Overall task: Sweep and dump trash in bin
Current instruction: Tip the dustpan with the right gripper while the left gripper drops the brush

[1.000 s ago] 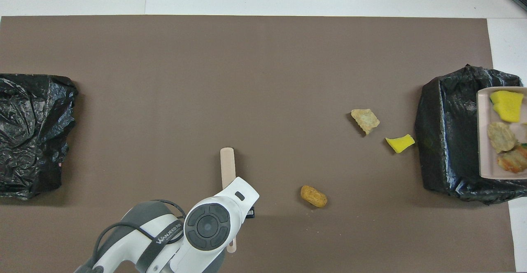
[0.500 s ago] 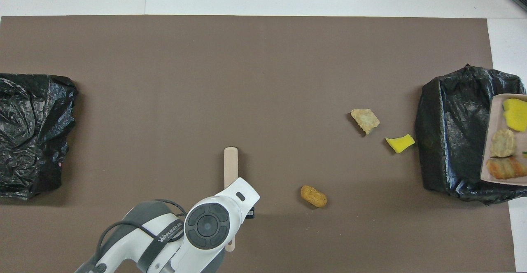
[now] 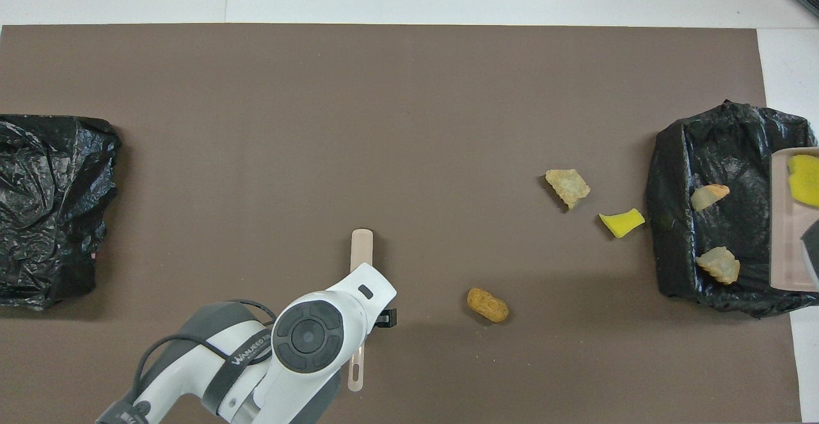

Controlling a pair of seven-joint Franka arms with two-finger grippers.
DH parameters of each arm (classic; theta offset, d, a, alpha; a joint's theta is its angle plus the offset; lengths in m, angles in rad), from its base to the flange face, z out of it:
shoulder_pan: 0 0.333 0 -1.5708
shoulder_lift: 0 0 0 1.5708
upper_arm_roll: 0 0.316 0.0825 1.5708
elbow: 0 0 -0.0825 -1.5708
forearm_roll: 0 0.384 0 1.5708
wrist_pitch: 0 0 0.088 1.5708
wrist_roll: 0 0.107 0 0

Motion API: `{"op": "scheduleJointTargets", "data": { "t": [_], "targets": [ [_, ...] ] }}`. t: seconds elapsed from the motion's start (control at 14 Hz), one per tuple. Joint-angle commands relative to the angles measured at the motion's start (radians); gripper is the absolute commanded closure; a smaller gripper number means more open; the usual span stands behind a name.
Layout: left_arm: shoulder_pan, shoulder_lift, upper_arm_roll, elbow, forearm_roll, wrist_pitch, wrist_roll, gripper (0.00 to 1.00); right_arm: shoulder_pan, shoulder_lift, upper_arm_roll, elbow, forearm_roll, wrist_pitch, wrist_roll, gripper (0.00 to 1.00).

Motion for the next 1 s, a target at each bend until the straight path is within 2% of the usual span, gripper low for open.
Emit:
{"op": "scheduleJointTargets", "data": {
  "t": [0.0, 0.29, 0.43, 0.57, 0.64, 0.79, 0.93],
  "targets": [
    [0.083, -0.008, 0.003, 0.089, -0.002, -0.086, 0.022, 0.00, 0.004, -0.020, 0.006, -0.018, -0.067, -0.015, 0.001, 1.00],
    [0.242, -0.037, 0.003, 0.195, -0.001, -0.189, 0.095, 0.00, 0.020, -0.016, 0.006, -0.005, -0.133, -0.033, -0.015, 1.00],
    [0.317, -0.053, 0.003, 0.200, -0.001, -0.235, 0.190, 0.00, 0.020, -0.016, 0.006, -0.015, -0.102, -0.027, -0.009, 1.00],
    [0.383, -0.054, 0.004, 0.200, -0.001, -0.261, 0.280, 0.00, -0.002, -0.002, 0.005, -0.034, 0.019, -0.012, -0.004, 1.00],
    [0.419, -0.054, 0.004, 0.199, -0.001, -0.263, 0.317, 0.00, 0.010, 0.006, 0.005, -0.044, 0.028, -0.001, 0.020, 1.00],
    [0.475, -0.054, 0.004, 0.199, -0.001, -0.263, 0.394, 0.00, 0.029, 0.018, 0.000, -0.014, 0.007, -0.021, 0.011, 1.00],
    [0.547, -0.054, 0.003, 0.200, -0.001, -0.263, 0.487, 0.00, 0.015, 0.007, 0.000, 0.032, -0.060, -0.020, -0.097, 1.00]
  ]
}}
